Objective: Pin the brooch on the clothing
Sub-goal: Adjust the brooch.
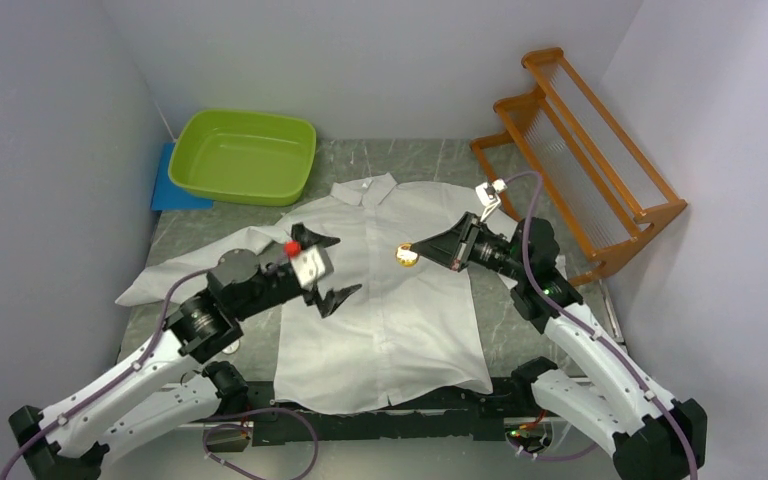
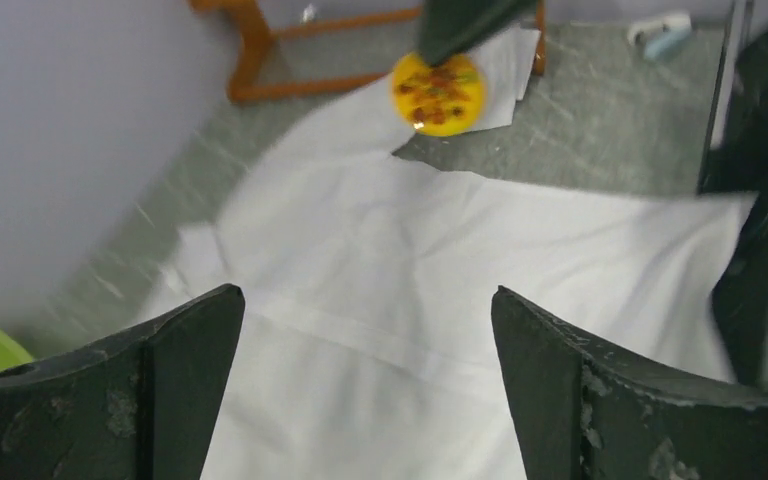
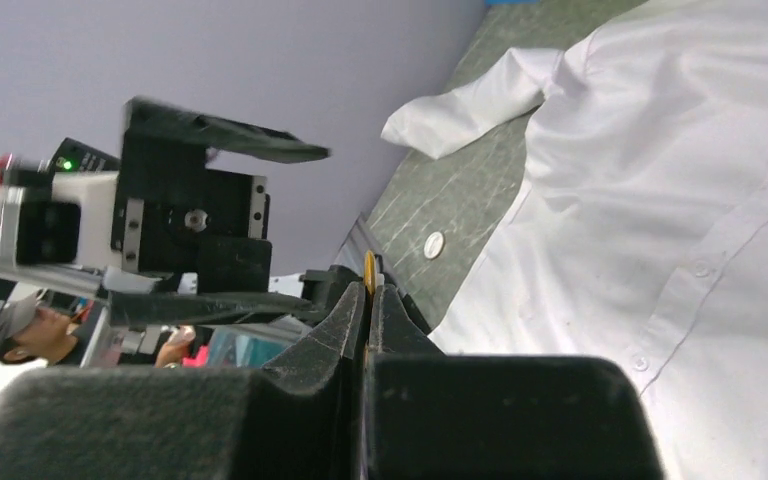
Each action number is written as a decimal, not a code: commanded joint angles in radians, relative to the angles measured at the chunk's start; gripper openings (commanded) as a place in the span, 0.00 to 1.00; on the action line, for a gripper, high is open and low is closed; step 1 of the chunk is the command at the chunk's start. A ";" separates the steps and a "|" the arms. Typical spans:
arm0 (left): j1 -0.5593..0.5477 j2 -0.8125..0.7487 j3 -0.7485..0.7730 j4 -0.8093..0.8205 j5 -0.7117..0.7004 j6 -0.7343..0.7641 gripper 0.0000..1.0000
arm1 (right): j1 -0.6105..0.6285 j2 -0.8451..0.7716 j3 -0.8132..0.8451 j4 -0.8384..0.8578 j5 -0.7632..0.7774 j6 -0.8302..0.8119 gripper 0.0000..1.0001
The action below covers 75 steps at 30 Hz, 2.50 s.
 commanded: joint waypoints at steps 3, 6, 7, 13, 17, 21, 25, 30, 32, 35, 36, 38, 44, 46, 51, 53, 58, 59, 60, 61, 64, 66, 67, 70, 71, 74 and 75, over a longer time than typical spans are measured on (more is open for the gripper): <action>0.002 0.197 0.139 -0.116 -0.313 -0.951 0.98 | -0.004 -0.064 -0.052 0.070 0.089 -0.023 0.00; 0.001 0.321 0.235 -0.200 -0.209 -1.038 0.98 | -0.004 -0.066 -0.078 0.114 0.084 -0.001 0.00; 0.002 0.349 0.251 -0.203 -0.178 -1.063 0.98 | -0.004 -0.066 -0.085 0.121 0.084 0.004 0.00; 0.022 0.352 0.149 0.050 -0.053 -1.222 0.98 | -0.004 -0.062 -0.116 0.143 0.093 0.020 0.00; 0.077 0.330 0.051 0.266 0.047 -1.371 0.98 | -0.004 -0.077 -0.151 0.198 0.123 0.059 0.00; 0.125 0.350 -0.008 0.448 0.156 -1.479 0.46 | -0.004 -0.062 -0.178 0.283 0.120 0.118 0.00; 0.133 0.392 -0.029 0.571 0.202 -1.541 0.54 | -0.003 -0.035 -0.196 0.355 0.101 0.166 0.00; 0.132 0.443 -0.006 0.607 0.242 -1.551 0.54 | -0.003 -0.033 -0.193 0.356 0.102 0.167 0.00; 0.133 0.458 0.004 0.608 0.248 -1.549 0.53 | -0.003 -0.032 -0.187 0.352 0.101 0.165 0.00; 0.132 0.483 0.016 0.607 0.261 -1.546 0.50 | -0.003 -0.029 -0.185 0.354 0.098 0.168 0.00; 0.132 0.492 0.017 0.618 0.265 -1.546 0.49 | -0.003 -0.027 -0.186 0.357 0.095 0.169 0.00; 0.132 0.510 0.008 0.670 0.274 -1.569 0.46 | -0.003 -0.021 -0.183 0.357 0.086 0.170 0.00; 0.132 0.549 0.007 0.774 0.303 -1.599 0.31 | -0.003 -0.018 -0.186 0.349 0.082 0.167 0.00; 0.132 0.550 0.012 0.766 0.309 -1.591 0.24 | -0.003 -0.014 -0.184 0.342 0.077 0.164 0.00; 0.132 0.533 0.013 0.718 0.296 -1.564 0.03 | -0.002 -0.016 -0.185 0.322 0.079 0.159 0.07; 0.132 0.525 0.008 0.706 0.288 -1.559 0.03 | -0.003 -0.019 -0.186 0.311 0.081 0.153 0.17; 0.132 0.514 -0.001 0.714 0.287 -1.555 0.03 | -0.003 -0.022 -0.195 0.290 0.074 0.142 0.44; 0.132 0.513 0.000 0.712 0.288 -1.555 0.03 | -0.003 -0.023 -0.201 0.294 0.075 0.146 0.48; 0.132 0.513 0.000 0.710 0.288 -1.554 0.03 | -0.002 -0.024 -0.205 0.298 0.073 0.149 0.49; 0.132 0.513 0.002 0.709 0.289 -1.552 0.03 | -0.003 -0.022 -0.207 0.301 0.071 0.152 0.49; 0.132 0.515 0.000 0.707 0.292 -1.552 0.03 | -0.003 -0.015 -0.206 0.317 0.062 0.159 0.45; 0.132 0.514 -0.004 0.708 0.290 -1.553 0.03 | -0.003 -0.011 -0.199 0.314 0.056 0.156 0.40; 0.132 0.513 -0.005 0.708 0.289 -1.553 0.03 | -0.003 -0.011 -0.197 0.312 0.052 0.155 0.37; 0.132 0.510 -0.008 0.703 0.286 -1.547 0.03 | -0.003 -0.013 -0.189 0.299 0.040 0.148 0.27; 0.132 0.509 -0.009 0.698 0.285 -1.545 0.03 | -0.003 -0.013 -0.187 0.298 0.027 0.146 0.25; 0.132 0.506 -0.009 0.680 0.283 -1.535 0.03 | -0.003 -0.013 -0.185 0.299 -0.001 0.144 0.19; 0.132 0.505 -0.010 0.673 0.281 -1.533 0.03 | -0.002 -0.013 -0.185 0.309 -0.011 0.147 0.14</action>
